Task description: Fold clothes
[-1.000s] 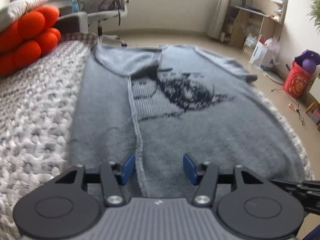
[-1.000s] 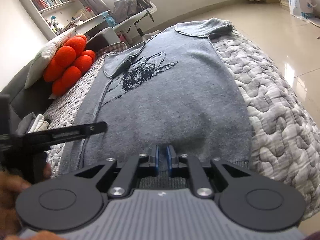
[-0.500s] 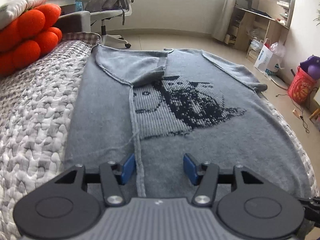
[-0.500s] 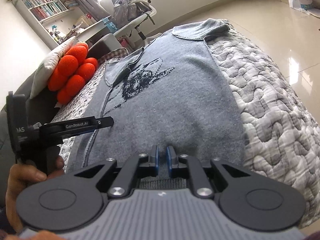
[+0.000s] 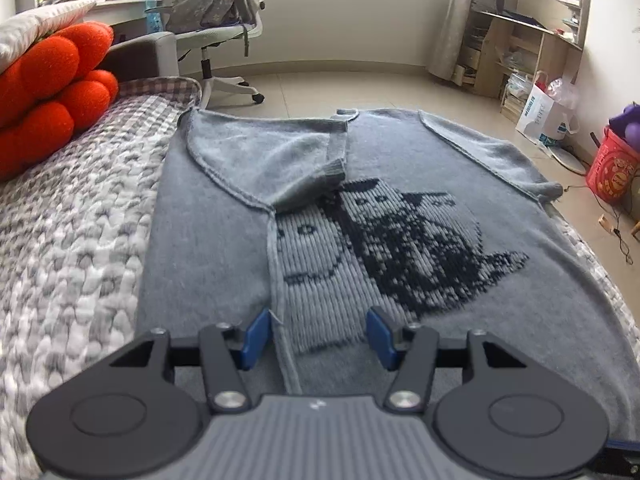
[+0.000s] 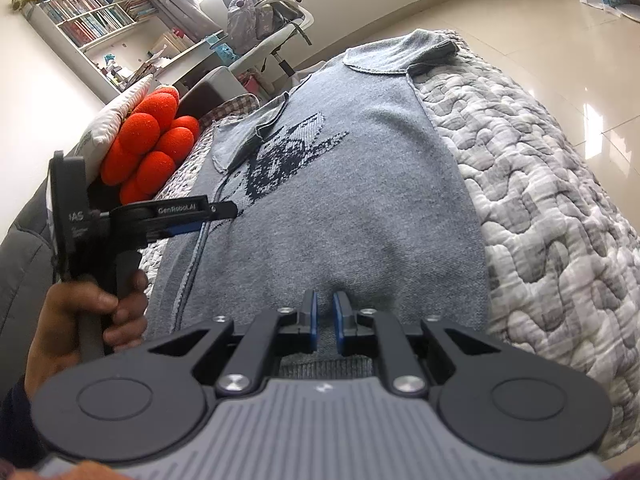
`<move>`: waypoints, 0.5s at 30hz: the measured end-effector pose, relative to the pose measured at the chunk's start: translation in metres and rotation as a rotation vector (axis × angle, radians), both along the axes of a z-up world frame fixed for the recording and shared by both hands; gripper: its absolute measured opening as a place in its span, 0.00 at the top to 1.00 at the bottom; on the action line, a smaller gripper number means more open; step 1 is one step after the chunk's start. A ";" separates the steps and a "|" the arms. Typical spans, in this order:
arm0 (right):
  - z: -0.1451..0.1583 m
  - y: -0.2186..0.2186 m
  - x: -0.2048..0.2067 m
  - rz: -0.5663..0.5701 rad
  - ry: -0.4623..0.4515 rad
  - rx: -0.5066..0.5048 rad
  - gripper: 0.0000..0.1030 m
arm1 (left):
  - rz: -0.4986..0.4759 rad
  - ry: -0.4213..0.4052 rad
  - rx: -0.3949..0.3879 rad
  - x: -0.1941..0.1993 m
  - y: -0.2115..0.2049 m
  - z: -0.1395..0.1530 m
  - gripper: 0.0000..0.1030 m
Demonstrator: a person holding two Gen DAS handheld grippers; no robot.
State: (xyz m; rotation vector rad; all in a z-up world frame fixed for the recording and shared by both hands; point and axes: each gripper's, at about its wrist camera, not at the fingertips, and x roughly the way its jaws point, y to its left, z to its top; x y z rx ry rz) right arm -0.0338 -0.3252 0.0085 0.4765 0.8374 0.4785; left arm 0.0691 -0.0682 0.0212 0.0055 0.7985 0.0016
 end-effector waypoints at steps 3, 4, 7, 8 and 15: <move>0.000 0.000 0.000 0.001 0.001 0.000 0.86 | -0.011 0.001 0.002 0.009 0.004 0.001 0.46; 0.000 0.000 0.001 0.000 0.002 0.001 0.86 | -0.008 -0.002 0.004 0.013 0.007 0.003 0.46; 0.000 0.001 0.001 0.003 0.000 -0.003 0.86 | 0.009 -0.020 0.013 0.025 0.018 0.007 0.47; 0.001 0.002 0.001 0.005 -0.002 -0.005 0.86 | 0.020 -0.029 0.016 0.028 0.023 0.009 0.47; 0.002 0.003 0.003 0.014 -0.010 0.001 0.83 | 0.083 -0.060 0.034 0.074 0.063 0.019 0.47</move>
